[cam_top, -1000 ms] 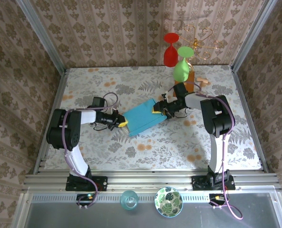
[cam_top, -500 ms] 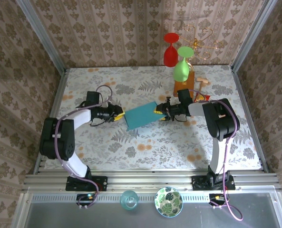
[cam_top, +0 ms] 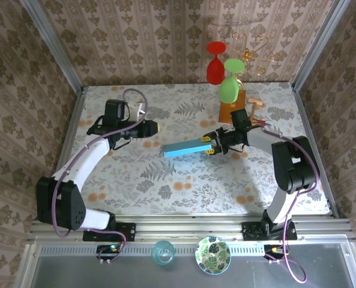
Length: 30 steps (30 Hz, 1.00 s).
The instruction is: Fold the paper box
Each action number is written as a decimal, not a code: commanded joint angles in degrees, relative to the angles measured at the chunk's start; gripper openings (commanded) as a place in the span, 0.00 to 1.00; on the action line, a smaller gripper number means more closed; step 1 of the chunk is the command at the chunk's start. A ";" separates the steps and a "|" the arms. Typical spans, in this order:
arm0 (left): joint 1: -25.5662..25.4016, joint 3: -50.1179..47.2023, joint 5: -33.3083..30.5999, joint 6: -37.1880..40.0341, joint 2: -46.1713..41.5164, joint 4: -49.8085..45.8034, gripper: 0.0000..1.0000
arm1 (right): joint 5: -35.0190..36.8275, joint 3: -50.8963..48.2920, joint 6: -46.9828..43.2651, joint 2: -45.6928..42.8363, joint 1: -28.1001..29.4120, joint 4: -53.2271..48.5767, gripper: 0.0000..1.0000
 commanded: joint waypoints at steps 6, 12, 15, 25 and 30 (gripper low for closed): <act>-4.18 2.35 -0.58 27.68 -5.02 -14.60 0.40 | 0.82 -1.42 6.06 -6.39 -3.68 -17.08 0.36; -5.81 1.02 3.27 34.17 -6.14 -18.15 0.45 | 0.12 -0.49 7.16 -5.23 -4.90 -20.41 0.34; -7.36 2.08 2.04 36.28 -3.57 -19.38 0.45 | -0.36 -0.99 8.16 -3.82 -5.48 -20.34 0.32; -11.96 7.32 -6.55 40.02 5.60 -19.27 0.43 | -0.60 -0.27 8.20 0.03 -6.82 -19.68 0.31; -12.80 9.16 -8.45 38.18 8.95 -16.68 0.39 | -0.42 -0.47 8.16 0.62 -7.46 -19.41 0.30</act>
